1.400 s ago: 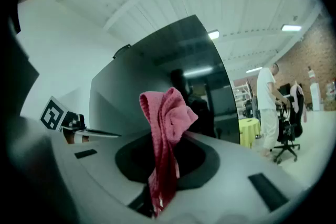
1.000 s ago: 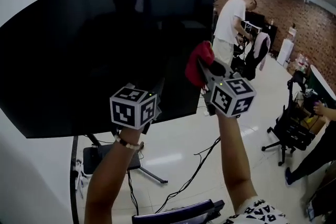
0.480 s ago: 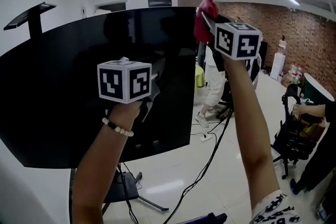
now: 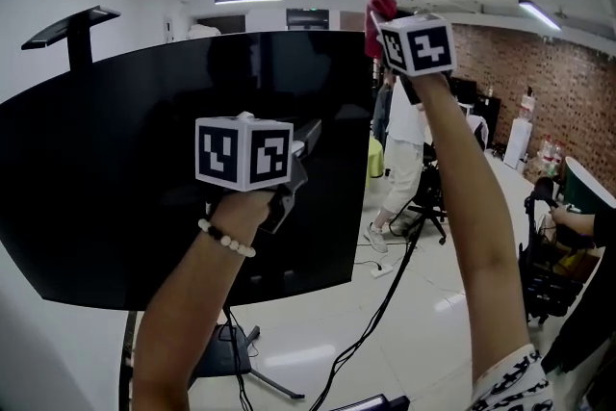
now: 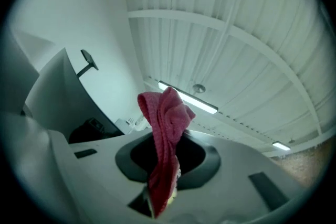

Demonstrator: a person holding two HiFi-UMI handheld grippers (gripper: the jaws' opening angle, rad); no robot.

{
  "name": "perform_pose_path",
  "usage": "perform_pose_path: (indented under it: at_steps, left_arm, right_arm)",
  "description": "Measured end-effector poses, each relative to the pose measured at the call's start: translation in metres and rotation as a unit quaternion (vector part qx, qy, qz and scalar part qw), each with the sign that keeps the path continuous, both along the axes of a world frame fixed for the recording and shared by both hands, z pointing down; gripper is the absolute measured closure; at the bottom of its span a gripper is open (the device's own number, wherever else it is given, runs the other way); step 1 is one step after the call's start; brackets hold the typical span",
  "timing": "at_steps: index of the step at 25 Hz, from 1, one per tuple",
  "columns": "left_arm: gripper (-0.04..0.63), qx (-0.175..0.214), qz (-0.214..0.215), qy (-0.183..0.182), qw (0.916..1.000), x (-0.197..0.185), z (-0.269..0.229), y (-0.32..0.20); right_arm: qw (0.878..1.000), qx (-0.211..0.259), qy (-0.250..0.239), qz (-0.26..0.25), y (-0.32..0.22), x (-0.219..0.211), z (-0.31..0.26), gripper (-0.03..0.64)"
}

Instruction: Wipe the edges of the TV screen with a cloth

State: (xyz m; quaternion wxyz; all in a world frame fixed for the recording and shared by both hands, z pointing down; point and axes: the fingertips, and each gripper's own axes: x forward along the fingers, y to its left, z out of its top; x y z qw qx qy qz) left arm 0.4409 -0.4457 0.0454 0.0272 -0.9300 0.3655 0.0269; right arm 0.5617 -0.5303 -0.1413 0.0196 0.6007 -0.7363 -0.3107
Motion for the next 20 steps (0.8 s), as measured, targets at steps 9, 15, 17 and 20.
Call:
perform_pose_path:
  at_steps: [9,15,17,20]
  left_arm:
    - [0.6,0.02,-0.058,0.013,0.9981,-0.071,-0.017,-0.025]
    - [0.6,0.029,-0.088,0.008,0.9956,-0.098,-0.02,-0.019]
    - [0.6,0.04,-0.104,-0.002,0.9938,-0.108,-0.024,-0.018]
    - [0.6,0.062,-0.136,-0.027,0.9885,-0.15,-0.025,-0.016]
  right_arm:
    - [0.997,-0.041,0.046,-0.038,-0.024,-0.079,0.018,0.541]
    - [0.994,-0.041,0.075,-0.067,-0.017,-0.113,0.022,0.541]
    - [0.993,-0.036,0.086,-0.078,-0.012,-0.129,0.022,0.541]
    - [0.989,-0.019,0.122,-0.085,-0.005,-0.179,0.027,0.541]
